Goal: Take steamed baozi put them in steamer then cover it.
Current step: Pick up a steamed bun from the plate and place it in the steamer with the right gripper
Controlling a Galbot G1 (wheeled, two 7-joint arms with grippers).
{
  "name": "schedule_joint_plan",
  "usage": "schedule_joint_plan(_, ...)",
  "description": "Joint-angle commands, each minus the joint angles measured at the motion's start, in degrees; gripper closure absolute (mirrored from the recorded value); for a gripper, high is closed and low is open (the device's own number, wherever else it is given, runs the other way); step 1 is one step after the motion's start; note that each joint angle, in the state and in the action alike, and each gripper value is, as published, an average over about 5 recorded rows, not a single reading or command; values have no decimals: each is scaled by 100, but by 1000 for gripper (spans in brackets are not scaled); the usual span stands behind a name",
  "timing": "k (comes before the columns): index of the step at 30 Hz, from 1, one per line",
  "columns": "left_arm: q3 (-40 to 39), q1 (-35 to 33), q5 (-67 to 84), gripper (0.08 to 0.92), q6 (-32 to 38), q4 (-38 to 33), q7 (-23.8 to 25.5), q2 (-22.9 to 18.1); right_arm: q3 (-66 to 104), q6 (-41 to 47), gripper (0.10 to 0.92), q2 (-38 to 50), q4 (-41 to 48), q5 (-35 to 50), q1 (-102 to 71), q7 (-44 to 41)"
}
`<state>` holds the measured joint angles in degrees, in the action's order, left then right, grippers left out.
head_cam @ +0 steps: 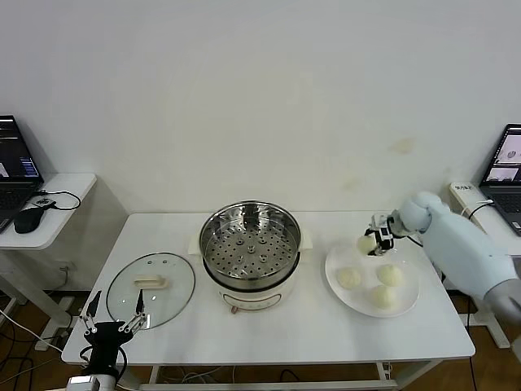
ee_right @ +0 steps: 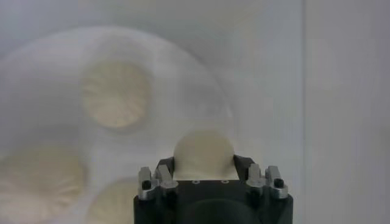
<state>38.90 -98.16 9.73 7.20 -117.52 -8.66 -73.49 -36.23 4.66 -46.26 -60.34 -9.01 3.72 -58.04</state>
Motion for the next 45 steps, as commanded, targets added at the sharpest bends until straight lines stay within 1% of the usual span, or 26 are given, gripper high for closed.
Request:
schedule_joint_plan(1, -23, -5, 245, 177, -36, -10, 17, 12, -848, 213, 398, 516, -914, 1146, 914, -76)
schedule_joint_plan(6, -121, -16, 654, 177, -160, -49, 76, 45, -1392, 147, 397, 279, -1084, 1798, 1672, -81)
schedule_joint_plan(13, -136, -48, 649, 177, -116, 19, 72, 23, -2174, -99, 397, -413, -932, 2293, 2614, -44)
schedule_joint_plan(21, 24, -125, 585, 177, -18, 28, 45, 10, -2739, -582, 397, -1605, -545, 2421, 2922, 72)
schedule_joint_plan(27, 58, -179, 518, 177, 11, -12, 29, -29, -3191, -1145, 397, -2436, -206, 2020, 2753, 249)
schedule_joint_plan(31, 115, -187, 516, 177, 10, -56, 23, -65, -3395, -1643, 397, -2793, 58, 1386, 2499, 461)
schedule_joint_plan(36, 159, -168, 517, 177, 9, -46, 21, -90, -3523, -2136, 397, -3041, 331, 786, 2297, 640)
schedule_joint_plan(41, 154, -103, 508, 177, 9, 25, 23, -109, -3494, -2740, 397, -3266, 852, 133, 2142, 888)
schedule_joint_plan(45, 152, -50, 504, 177, 1, 74, 29, -101, -3461, -3072, 394, -3386, 1145, -135, 2034, 1033)
